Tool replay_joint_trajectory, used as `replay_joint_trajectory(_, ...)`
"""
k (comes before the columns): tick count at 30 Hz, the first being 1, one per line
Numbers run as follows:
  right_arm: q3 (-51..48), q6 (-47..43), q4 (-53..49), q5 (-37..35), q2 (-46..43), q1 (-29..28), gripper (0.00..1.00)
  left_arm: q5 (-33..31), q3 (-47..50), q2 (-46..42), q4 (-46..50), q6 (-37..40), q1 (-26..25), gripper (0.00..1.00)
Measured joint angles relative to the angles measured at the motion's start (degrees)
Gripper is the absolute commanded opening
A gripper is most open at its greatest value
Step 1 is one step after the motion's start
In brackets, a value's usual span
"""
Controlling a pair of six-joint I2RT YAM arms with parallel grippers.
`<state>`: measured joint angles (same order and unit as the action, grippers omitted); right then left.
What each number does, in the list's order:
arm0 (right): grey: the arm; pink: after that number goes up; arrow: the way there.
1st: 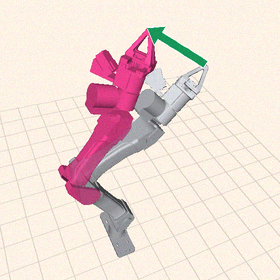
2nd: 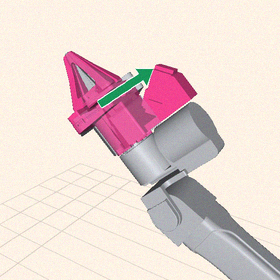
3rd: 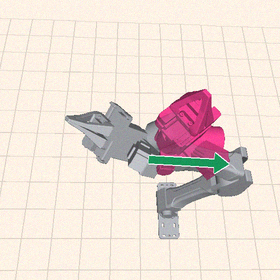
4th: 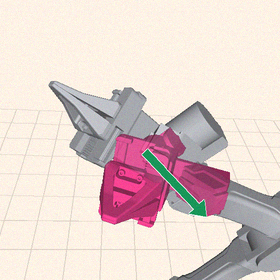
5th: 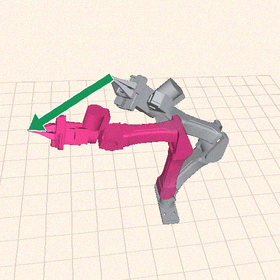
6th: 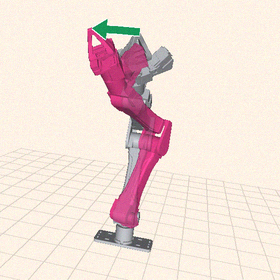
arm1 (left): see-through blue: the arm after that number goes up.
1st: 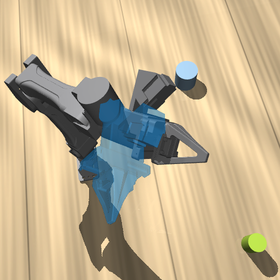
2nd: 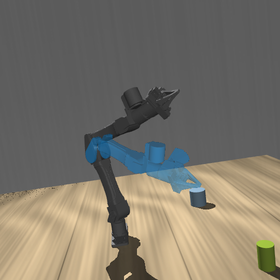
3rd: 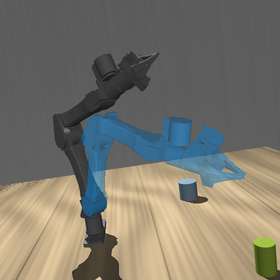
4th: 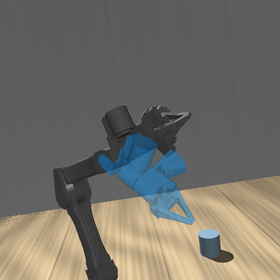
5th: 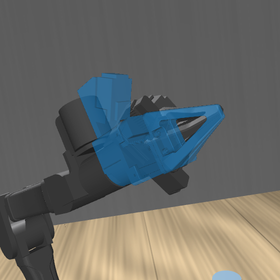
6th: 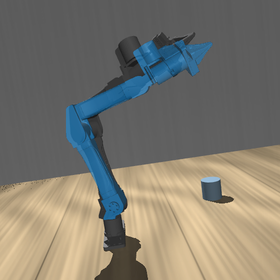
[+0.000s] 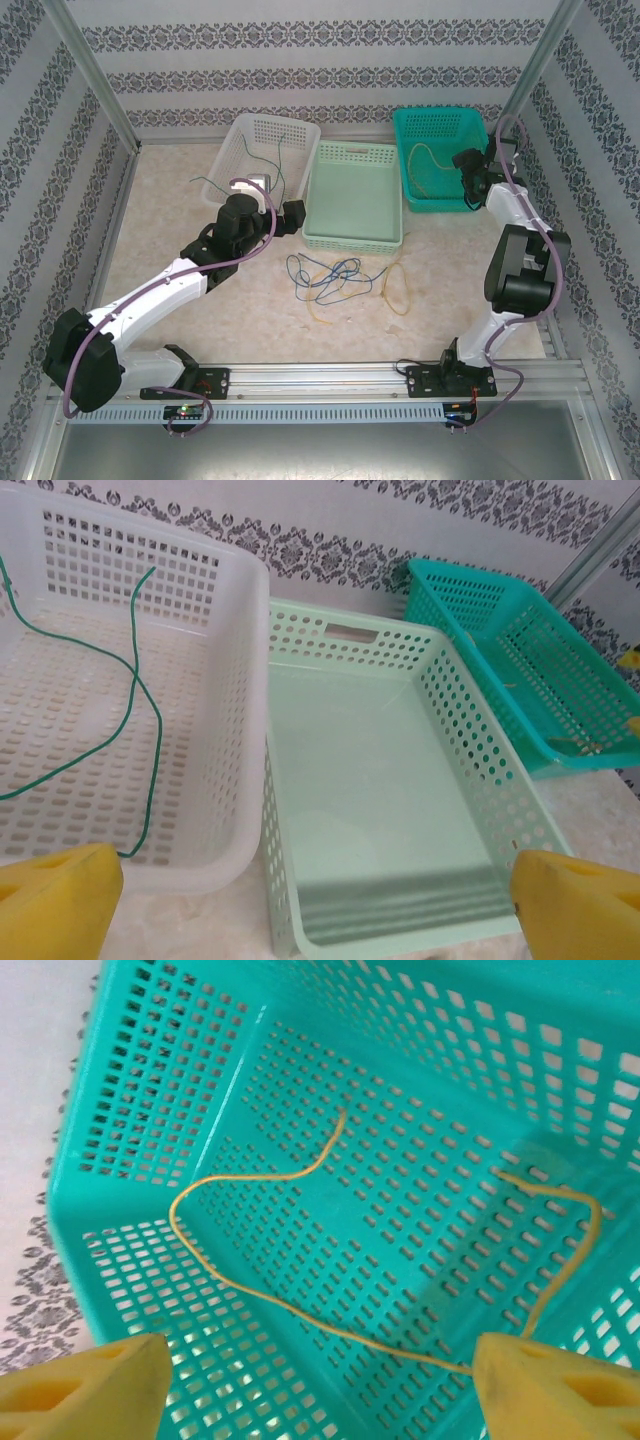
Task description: Untangle the cables
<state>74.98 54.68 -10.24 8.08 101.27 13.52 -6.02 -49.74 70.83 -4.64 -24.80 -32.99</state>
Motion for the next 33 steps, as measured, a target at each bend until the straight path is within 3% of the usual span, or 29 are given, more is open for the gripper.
replay_joint_trajectory(7,-3.41,-3.10,-0.26,3.85,-10.51,-2.10,0.77,1.51,0.00,0.87,0.92,0.59,0.00,1.00)
replay_joint_trajectory(13,-10.19,-11.23,-5.07,4.20,-24.87,-9.16,0.68,2.51,0.00,1.09,0.90,0.66,0.00,1.00)
replay_joint_trajectory(18,-21.99,-15.32,-13.00,2.36,-33.90,-16.98,0.65,3.23,0.00,2.23,0.87,0.70,0.00,1.00)
replay_joint_trajectory(25,-40.50,-13.11,-25.00,-3.65,-47.34,-27.32,0.62,4.52,0.00,2.71,0.81,1.20,0.00,1.00)
replay_joint_trajectory(33,-45.62,-9.55,-28.15,-7.96,-46.01,-34.84,0.60,6.78,0.00,4.24,0.81,1.46,0.00,1.00)
